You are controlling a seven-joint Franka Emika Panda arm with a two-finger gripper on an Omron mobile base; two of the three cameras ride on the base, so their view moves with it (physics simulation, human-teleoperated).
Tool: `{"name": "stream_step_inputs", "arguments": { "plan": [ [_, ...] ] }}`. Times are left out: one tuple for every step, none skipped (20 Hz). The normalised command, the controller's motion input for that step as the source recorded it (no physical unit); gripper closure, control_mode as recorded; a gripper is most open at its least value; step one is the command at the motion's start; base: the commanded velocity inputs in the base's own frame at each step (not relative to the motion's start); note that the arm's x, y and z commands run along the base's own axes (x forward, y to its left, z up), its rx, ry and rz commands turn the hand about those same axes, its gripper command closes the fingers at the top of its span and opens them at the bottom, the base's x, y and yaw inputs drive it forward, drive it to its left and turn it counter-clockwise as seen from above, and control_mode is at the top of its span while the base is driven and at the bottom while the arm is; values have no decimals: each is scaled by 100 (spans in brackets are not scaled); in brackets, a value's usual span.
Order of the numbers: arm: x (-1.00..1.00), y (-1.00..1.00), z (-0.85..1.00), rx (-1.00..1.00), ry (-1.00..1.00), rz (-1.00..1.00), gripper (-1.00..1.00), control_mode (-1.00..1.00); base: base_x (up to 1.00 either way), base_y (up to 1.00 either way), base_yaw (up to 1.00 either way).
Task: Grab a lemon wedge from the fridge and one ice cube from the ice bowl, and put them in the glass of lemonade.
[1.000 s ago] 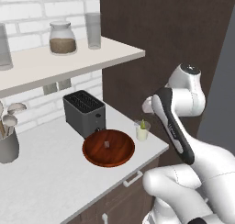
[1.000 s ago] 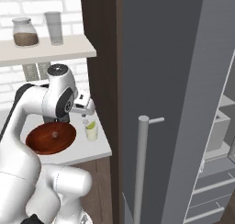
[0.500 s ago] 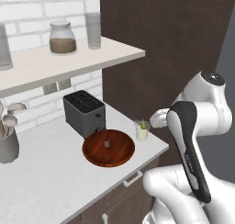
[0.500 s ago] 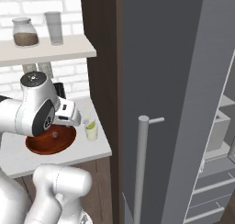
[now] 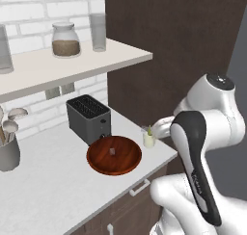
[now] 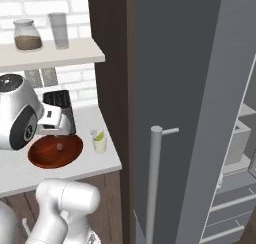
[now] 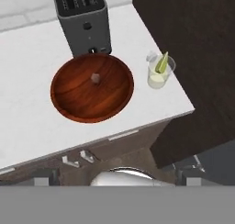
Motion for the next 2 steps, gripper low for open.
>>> {"name": "stream_step_inputs", "arguments": {
  "plan": [
    [-51, 26, 9, -3, -3, 0, -100, -100, 0, 0, 0],
    [-52, 41, 12, -2, -5, 0, -100, -100, 0, 0, 0]
  ]
}}
